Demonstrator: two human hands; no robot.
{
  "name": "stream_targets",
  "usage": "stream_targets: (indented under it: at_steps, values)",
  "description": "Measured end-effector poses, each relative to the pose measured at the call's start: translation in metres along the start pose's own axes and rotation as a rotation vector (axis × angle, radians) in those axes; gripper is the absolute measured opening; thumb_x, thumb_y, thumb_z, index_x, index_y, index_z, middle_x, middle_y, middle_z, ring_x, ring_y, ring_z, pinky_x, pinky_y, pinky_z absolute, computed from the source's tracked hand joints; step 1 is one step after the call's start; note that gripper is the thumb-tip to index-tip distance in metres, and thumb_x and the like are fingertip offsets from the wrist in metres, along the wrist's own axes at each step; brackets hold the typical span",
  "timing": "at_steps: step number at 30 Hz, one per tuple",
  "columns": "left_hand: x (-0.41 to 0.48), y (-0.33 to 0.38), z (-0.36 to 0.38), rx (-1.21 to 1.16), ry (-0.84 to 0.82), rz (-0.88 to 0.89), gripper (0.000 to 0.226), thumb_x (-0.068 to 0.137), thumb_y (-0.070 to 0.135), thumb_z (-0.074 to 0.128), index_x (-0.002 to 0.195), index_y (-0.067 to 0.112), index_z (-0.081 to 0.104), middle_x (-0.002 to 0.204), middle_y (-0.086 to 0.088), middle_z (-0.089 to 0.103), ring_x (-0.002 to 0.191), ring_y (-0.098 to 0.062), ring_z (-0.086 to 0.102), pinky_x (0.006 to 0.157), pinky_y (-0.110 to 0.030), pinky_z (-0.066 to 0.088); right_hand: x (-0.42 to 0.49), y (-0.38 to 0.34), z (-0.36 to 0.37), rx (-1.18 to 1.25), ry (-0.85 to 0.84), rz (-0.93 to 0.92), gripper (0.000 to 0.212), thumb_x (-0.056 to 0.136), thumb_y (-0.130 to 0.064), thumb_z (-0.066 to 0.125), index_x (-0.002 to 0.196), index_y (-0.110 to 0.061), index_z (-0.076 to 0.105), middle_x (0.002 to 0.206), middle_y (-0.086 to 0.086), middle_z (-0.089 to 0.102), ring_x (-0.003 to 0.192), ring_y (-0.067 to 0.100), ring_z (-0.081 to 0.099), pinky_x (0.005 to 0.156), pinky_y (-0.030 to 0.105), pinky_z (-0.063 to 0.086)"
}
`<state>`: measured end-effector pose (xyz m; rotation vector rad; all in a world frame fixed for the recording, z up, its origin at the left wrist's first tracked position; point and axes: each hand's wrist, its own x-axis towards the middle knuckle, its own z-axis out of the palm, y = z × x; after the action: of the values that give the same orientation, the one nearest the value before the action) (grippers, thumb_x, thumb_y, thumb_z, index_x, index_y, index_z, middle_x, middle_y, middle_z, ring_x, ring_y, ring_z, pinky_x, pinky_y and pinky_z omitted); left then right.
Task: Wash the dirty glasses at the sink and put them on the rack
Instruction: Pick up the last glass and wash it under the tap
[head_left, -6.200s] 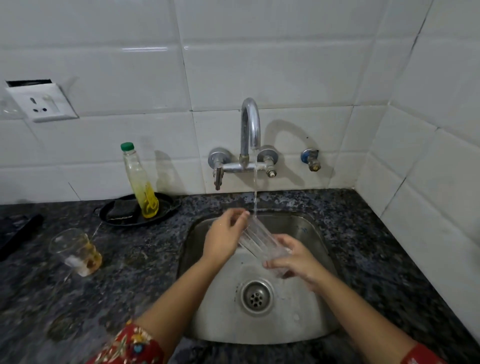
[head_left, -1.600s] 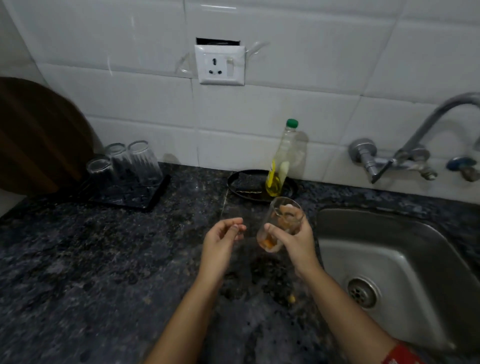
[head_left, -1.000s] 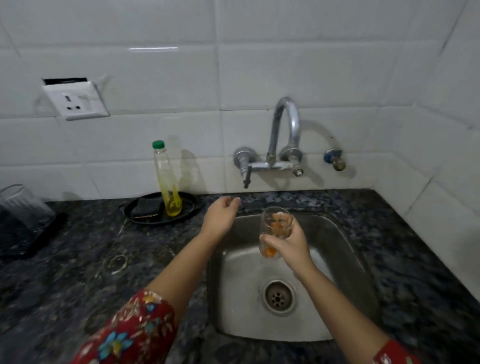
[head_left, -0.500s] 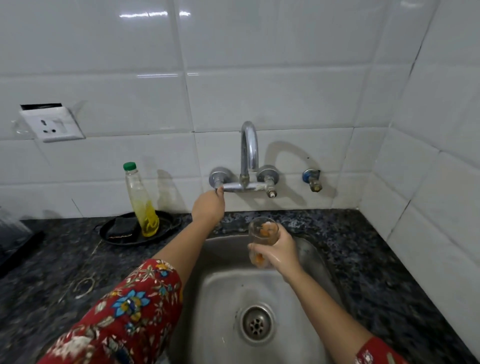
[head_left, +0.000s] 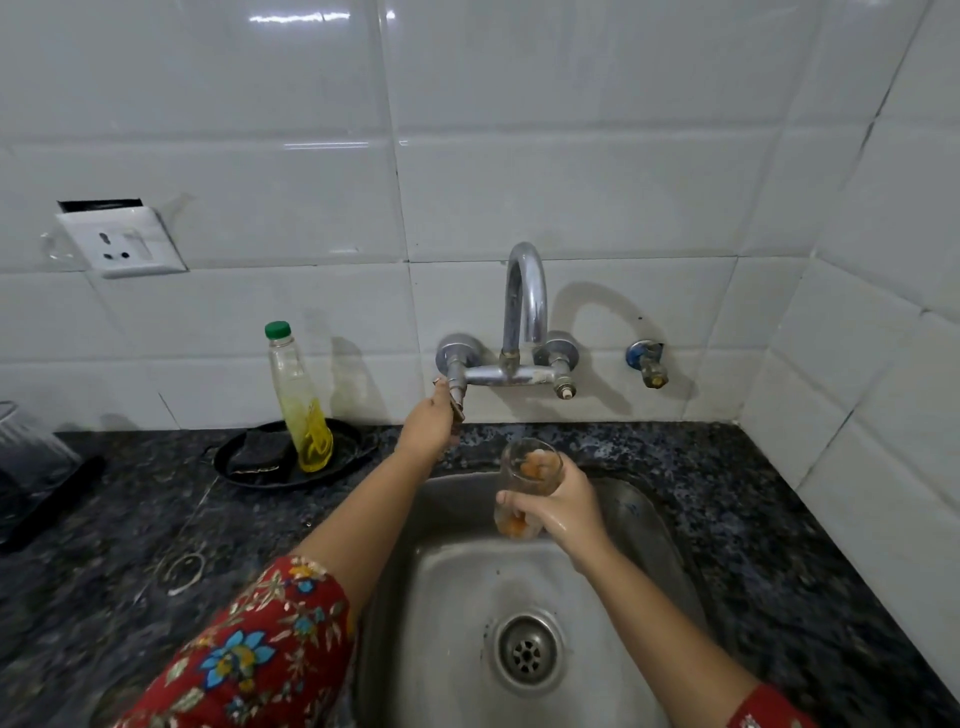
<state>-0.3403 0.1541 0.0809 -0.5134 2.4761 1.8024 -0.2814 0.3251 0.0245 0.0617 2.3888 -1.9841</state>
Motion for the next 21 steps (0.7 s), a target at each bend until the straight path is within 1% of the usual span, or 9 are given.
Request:
stream_targets:
  at_steps: [2, 4, 8, 11, 13, 15, 17, 19, 21]
  values:
    - [-0.009, -0.019, 0.006, -0.125, -0.078, -0.048, 0.05, 0.102, 0.047, 0.026, 0.129, 0.012, 0.049, 0.124, -0.012, 0.062, 0.101, -0.026, 0.061, 0.082, -0.038, 0.045, 0.0, 0.001, -0.003, 0.037, -0.016, 0.008, 0.056, 0.053, -0.018, 0.089, 0.102, -0.025, 0.061, 0.1, -0.001, 0.071, 0.095, 0.014, 0.067, 0.091, 0.04, 0.054]
    - [-0.019, -0.044, 0.008, -0.119, -0.227, -0.033, 0.046, 0.101, 0.026, 0.041, 0.145, 0.015, 0.037, 0.133, -0.006, 0.058, 0.108, -0.022, 0.059, 0.09, -0.039, 0.043, 0.001, 0.001, -0.004, 0.064, -0.035, 0.016, 0.056, 0.056, -0.014, 0.089, 0.102, -0.024, 0.06, 0.101, 0.0, 0.071, 0.096, 0.015, 0.067, 0.091, 0.037, 0.054]
    - [-0.039, -0.075, 0.016, -0.186, -0.701, 0.17, 0.08, 0.073, -0.007, 0.064, 0.145, 0.014, 0.037, 0.13, -0.006, 0.062, 0.119, -0.022, 0.06, 0.102, -0.039, 0.047, -0.001, -0.003, -0.004, 0.127, -0.078, -0.014, 0.052, 0.062, -0.005, 0.086, 0.104, -0.019, 0.059, 0.095, -0.003, 0.07, 0.093, 0.016, 0.067, 0.076, 0.019, 0.053]
    - [-0.042, -0.076, 0.03, -0.179, -0.654, 0.301, 0.075, 0.069, -0.011, 0.069, 0.136, 0.014, 0.045, 0.121, -0.021, 0.063, 0.113, -0.036, 0.061, 0.098, -0.05, 0.047, -0.008, -0.01, 0.002, 0.176, -0.161, -0.019, 0.046, 0.073, -0.006, 0.079, 0.109, -0.023, 0.054, 0.098, -0.007, 0.067, 0.093, 0.011, 0.065, 0.065, 0.009, 0.05]
    - [-0.036, -0.078, 0.037, -0.161, -0.554, 0.351, 0.06, 0.069, -0.008, 0.073, 0.124, 0.01, 0.056, 0.117, -0.024, 0.065, 0.11, -0.041, 0.062, 0.096, -0.054, 0.047, -0.014, -0.011, 0.001, 0.173, -0.176, -0.024, 0.057, 0.083, -0.012, 0.071, 0.129, -0.024, 0.041, 0.119, -0.009, 0.056, 0.112, 0.011, 0.057, 0.072, 0.007, 0.047]
    - [-0.031, -0.083, 0.038, -0.102, -0.499, 0.364, 0.056, 0.067, 0.005, 0.081, 0.119, 0.005, 0.059, 0.112, -0.02, 0.068, 0.103, -0.034, 0.067, 0.091, -0.047, 0.053, -0.02, -0.005, -0.007, -0.002, -0.154, -0.204, 0.072, 0.087, -0.016, 0.066, 0.145, -0.026, 0.024, 0.139, -0.016, 0.037, 0.131, 0.003, 0.038, 0.094, 0.007, 0.038]
    - [-0.027, -0.085, 0.034, -0.057, -0.473, 0.346, 0.063, 0.058, 0.015, 0.082, 0.115, 0.002, 0.058, 0.103, -0.013, 0.07, 0.093, -0.021, 0.067, 0.081, -0.036, 0.054, -0.022, 0.002, -0.019, -0.35, -0.186, -0.487, 0.067, 0.089, -0.016, 0.061, 0.146, -0.027, 0.027, 0.146, -0.018, 0.034, 0.134, -0.003, 0.031, 0.107, 0.01, 0.024]
    - [-0.021, -0.085, 0.032, 0.0, -0.477, 0.398, 0.058, 0.055, 0.004, 0.078, 0.109, -0.002, 0.058, 0.096, -0.004, 0.068, 0.087, -0.007, 0.067, 0.079, -0.024, 0.052, -0.014, 0.003, -0.032, -0.782, -0.319, -0.693, 0.052, 0.088, -0.01, 0.054, 0.136, -0.025, 0.046, 0.139, -0.01, 0.051, 0.127, 0.005, 0.045, 0.108, 0.017, 0.027]
    - [-0.018, -0.079, 0.034, 0.136, -0.449, 0.436, 0.053, 0.057, -0.007, 0.077, 0.106, 0.001, 0.059, 0.097, -0.003, 0.068, 0.087, -0.003, 0.068, 0.081, -0.024, 0.055, 0.006, -0.001, -0.04, -1.173, -0.452, -0.901, 0.041, 0.08, -0.005, 0.056, 0.116, -0.022, 0.062, 0.123, -0.004, 0.065, 0.116, 0.014, 0.058, 0.102, 0.032, 0.04]
